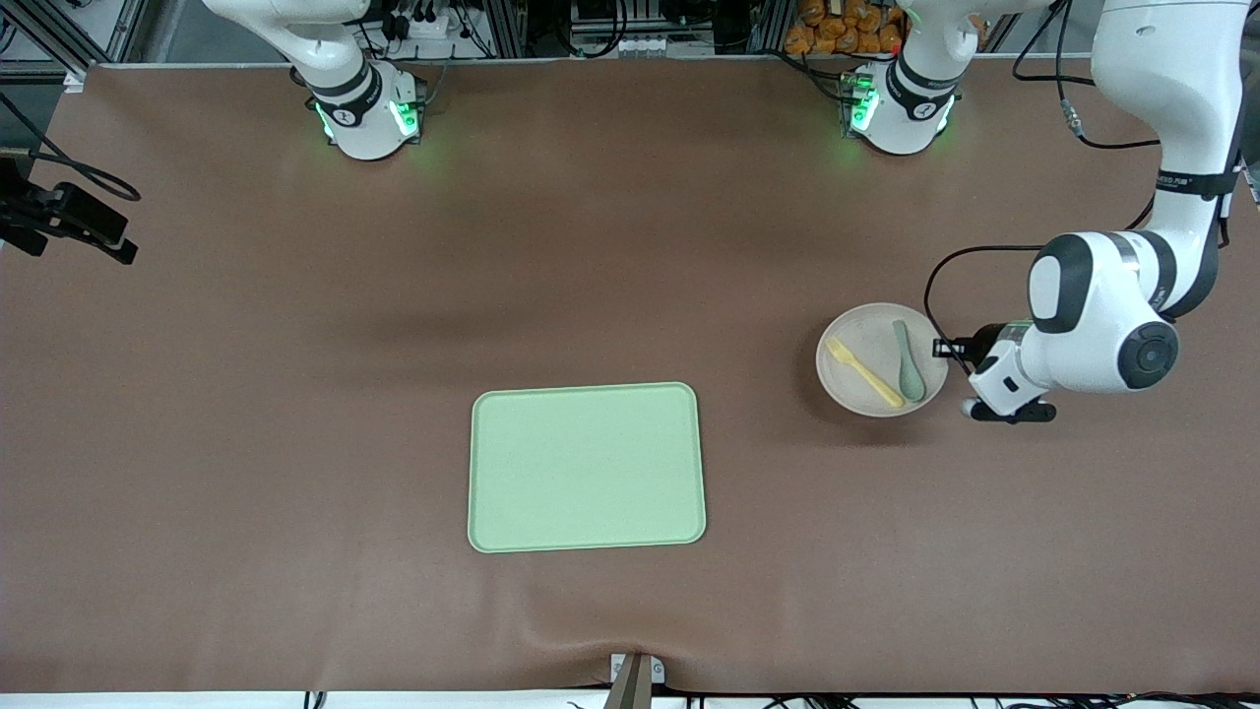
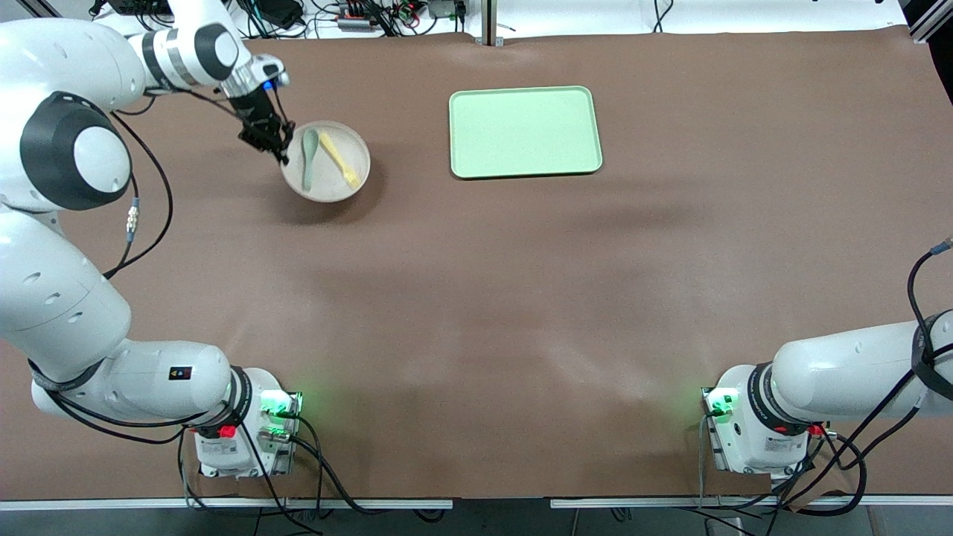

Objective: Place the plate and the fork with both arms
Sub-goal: 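Carry the plate onto the green tray and lower it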

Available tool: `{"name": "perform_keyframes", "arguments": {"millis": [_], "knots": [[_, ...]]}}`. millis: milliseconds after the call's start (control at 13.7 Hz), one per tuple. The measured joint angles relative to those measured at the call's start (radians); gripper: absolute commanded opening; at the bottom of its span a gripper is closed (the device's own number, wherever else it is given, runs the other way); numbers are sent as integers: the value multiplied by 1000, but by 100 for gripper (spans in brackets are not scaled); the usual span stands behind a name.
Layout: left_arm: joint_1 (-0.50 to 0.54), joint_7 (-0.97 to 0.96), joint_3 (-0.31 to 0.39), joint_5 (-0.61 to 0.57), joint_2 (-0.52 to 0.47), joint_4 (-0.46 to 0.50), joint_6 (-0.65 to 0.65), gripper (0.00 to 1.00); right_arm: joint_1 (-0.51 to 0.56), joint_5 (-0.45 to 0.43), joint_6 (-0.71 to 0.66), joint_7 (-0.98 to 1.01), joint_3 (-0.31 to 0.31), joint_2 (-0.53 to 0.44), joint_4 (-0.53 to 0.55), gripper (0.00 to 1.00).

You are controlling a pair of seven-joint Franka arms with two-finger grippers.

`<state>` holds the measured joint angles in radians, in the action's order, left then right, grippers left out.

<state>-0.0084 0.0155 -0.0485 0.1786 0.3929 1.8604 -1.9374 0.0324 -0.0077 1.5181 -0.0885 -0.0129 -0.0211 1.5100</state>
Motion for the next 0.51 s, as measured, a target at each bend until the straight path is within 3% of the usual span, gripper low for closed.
{"name": "perform_keyframes", "arguments": {"millis": [511], "knots": [[-165, -165, -6, 211, 224, -349, 28, 0, 0, 0, 0, 0, 0, 1, 0, 100]]}}
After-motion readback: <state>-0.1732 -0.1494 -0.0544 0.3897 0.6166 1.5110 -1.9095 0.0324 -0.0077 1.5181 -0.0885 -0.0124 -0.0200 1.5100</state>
